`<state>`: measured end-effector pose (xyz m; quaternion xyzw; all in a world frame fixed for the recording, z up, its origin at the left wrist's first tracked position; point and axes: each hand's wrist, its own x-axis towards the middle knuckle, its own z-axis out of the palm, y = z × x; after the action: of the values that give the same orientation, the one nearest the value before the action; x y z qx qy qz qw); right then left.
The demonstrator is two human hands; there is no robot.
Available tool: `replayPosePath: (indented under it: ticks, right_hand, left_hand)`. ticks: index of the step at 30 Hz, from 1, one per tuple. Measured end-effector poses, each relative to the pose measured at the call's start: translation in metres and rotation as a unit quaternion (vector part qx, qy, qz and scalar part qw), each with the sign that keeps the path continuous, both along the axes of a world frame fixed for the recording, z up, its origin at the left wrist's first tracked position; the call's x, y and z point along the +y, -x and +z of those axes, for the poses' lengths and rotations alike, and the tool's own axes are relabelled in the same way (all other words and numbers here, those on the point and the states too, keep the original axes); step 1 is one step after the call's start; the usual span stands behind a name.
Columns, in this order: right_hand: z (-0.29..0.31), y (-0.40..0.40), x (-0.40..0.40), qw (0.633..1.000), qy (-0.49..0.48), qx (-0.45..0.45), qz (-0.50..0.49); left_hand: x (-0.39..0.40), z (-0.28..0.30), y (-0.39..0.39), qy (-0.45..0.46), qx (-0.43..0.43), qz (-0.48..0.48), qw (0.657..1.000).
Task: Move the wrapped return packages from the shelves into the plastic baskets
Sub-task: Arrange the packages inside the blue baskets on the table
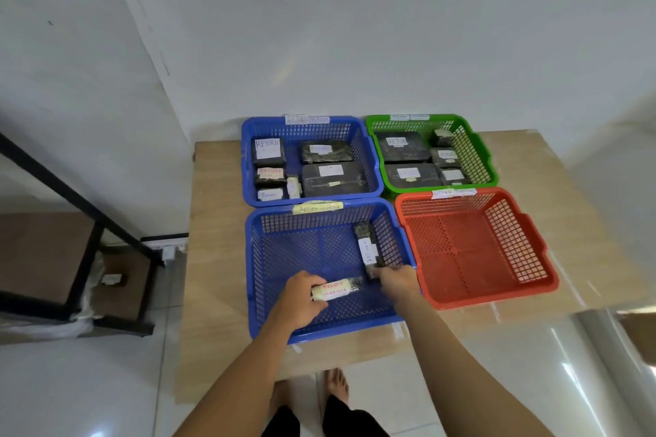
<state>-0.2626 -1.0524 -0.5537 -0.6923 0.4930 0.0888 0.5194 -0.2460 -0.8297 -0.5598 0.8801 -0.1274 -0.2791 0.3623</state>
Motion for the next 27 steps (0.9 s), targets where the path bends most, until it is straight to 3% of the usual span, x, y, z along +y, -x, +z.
replayPosePath:
  ticks: [4, 11, 16, 20, 27]
  right_hand:
    - [0.03, 0.006, -0.033, 0.975, 0.095, 0.03, 0.201]
    - [0.044, 0.002, -0.044, 0.866, 0.17, 0.058, 0.467]
    - [0.034, -0.006, -0.041, 0.785, 0.214, 0.089, 0.574]
    - [0.033, -0.032, -0.034, 0.713, 0.279, 0.054, 0.641]
    - [0.027, -0.073, -0.031, 0.543, 0.388, 0.048, 0.743]
  left_hand:
    - [-0.016, -0.005, 0.001, 0.0, 0.029, -0.014, 0.999]
    - [-0.042, -0.009, 0.004, -0.015, 0.044, -0.05, 0.998]
    - [-0.061, -0.011, 0.011, -0.028, 0.064, -0.058, 0.996]
    - [-0.065, -0.012, 0.012, -0.043, 0.067, -0.064, 0.995]
    - [-0.054, -0.018, 0.01, -0.04, 0.071, -0.036, 0.996]
